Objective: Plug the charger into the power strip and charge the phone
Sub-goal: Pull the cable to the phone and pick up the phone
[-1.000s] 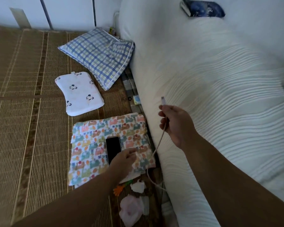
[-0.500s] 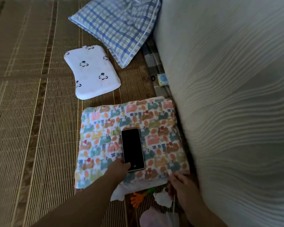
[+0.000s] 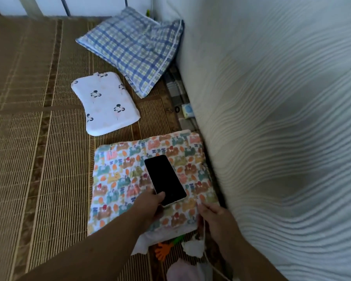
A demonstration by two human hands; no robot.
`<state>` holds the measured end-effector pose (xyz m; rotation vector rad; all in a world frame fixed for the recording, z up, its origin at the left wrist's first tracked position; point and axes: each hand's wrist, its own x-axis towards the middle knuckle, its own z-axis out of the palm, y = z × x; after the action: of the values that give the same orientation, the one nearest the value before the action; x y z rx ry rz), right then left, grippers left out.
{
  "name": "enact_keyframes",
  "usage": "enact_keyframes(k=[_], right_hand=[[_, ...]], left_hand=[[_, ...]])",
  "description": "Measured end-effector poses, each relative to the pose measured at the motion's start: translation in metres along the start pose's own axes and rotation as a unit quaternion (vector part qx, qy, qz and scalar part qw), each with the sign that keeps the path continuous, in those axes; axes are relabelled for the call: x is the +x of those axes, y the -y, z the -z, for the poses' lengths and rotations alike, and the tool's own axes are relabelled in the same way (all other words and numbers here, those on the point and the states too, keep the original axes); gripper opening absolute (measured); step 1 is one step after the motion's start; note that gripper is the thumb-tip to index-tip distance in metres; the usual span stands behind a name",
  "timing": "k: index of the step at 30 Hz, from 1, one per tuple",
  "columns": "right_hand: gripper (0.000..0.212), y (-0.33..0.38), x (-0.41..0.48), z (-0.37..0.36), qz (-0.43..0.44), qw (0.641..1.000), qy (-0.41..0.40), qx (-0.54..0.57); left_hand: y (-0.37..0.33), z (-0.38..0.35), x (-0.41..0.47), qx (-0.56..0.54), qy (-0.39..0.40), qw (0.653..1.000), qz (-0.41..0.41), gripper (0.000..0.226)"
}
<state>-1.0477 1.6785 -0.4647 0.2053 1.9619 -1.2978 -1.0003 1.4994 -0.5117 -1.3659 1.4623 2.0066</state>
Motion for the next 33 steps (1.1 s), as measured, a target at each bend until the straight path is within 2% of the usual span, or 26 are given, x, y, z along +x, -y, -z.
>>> enact_keyframes(k=[4,7,14,16,22,24,27,33], right_hand=[[0.014,0.062,-0.059,0.001,0.056,0.997,0.011,0.048],[0.008,0.104,-0.109,0.001,0.111,0.994,0.019,0.016],[0.003,0.175,-0.224,-0.001,0.255,0.966,-0.012,-0.046],[0.009,0.185,-0.247,-0.003,0.283,0.957,-0.026,-0.053],[0.01,0.204,-0.282,-0.007,0.322,0.944,-0.058,-0.033],[0.004,0.208,-0.289,-0.008,0.334,0.94,-0.067,-0.025],[0.016,0.213,-0.296,-0.009,0.348,0.933,-0.087,-0.028],[0.012,0.215,-0.305,-0.01,0.358,0.925,-0.115,-0.059]], left_hand=[[-0.049,-0.002,-0.077,-0.091,0.04,0.994,-0.052,0.01],[-0.081,-0.003,-0.143,-0.135,0.061,0.984,-0.097,0.011],[-0.129,0.01,-0.283,-0.195,0.132,0.956,-0.175,0.017],[-0.136,0.017,-0.307,-0.194,0.143,0.951,-0.196,0.017],[-0.149,0.032,-0.353,-0.211,0.135,0.941,-0.228,0.01],[-0.15,0.036,-0.361,-0.21,0.143,0.938,-0.237,0.011],[-0.149,0.037,-0.366,-0.206,0.154,0.936,-0.24,0.011],[-0.145,0.031,-0.369,-0.208,0.154,0.934,-0.244,0.011]])
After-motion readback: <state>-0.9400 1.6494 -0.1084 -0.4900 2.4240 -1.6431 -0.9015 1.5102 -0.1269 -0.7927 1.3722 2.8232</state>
